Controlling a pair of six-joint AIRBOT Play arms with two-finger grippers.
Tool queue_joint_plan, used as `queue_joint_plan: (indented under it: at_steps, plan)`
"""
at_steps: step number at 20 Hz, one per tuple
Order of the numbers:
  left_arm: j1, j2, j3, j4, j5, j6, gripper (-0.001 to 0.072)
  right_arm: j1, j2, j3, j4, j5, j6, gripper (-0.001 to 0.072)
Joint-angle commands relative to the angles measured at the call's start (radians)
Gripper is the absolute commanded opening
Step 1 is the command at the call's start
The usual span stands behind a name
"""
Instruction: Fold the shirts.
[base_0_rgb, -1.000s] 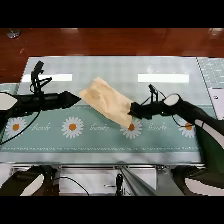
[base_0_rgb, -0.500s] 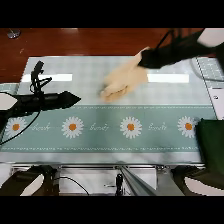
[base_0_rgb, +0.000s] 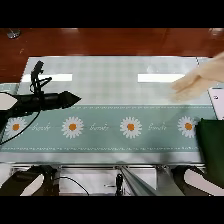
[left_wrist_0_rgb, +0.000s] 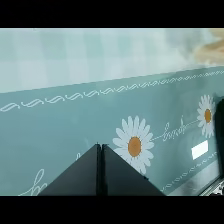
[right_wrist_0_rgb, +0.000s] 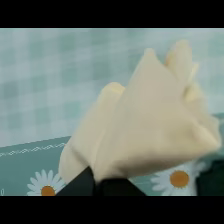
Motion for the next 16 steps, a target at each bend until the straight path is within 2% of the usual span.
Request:
queue_joint_plan:
  at_steps: [1, 3, 5, 10, 11, 12, 13, 14, 16]
  plan:
    - [0.0, 0.0, 0.0, 0.0, 0.001, 0.0, 0.0026, -0.274, 0.097, -0.073, -0.009, 0.096, 0.016, 0.0019]
    - [0.0, -0.001, 0.0, 0.0, 0.017, 0.0, 0.0026, -0.396, 0.187, -0.214, -0.081, 0.096, -0.01, 0.0018]
    - [0.0, 0.0, 0.0, 0.0, 0.035, 0.0, 0.0026, -0.475, 0.285, -0.4, -0.271, 0.095, 0.002, 0.0019]
    - [0.0, -0.001, 0.0, 0.0, 0.046, 0.0, 0.0026, -0.566, 0.468, -0.695, -0.639, 0.058, 0.116, 0.0022]
    - [0.0, -0.001, 0.0, 0.0, 0.05, 0.0, 0.0026, -0.566, 0.507, -0.725, -0.741, 0.019, 0.182, 0.0121]
    - [0.0, -0.001, 0.0, 0.0, 0.05, 0.0, 0.0026, -0.566, 0.536, -0.745, -0.787, -0.025, 0.208, 0.0374]
    - [0.0, -0.001, 0.0, 0.0, 0.053, 0.0, 0.0026, -0.566, 0.552, -0.752, -0.797, -0.076, 0.211, 0.0591]
    - [0.0, -0.001, 0.0, 0.0, 0.06, 0.0, 0.0026, -0.565, 0.553, -0.752, -0.789, -0.121, 0.211, 0.0621]
    - [0.0, -0.001, 0.0, 0.0, 0.111, 0.0, 0.0026, -0.565, 0.534, -0.748, -0.728, -0.204, 0.193, 0.062]
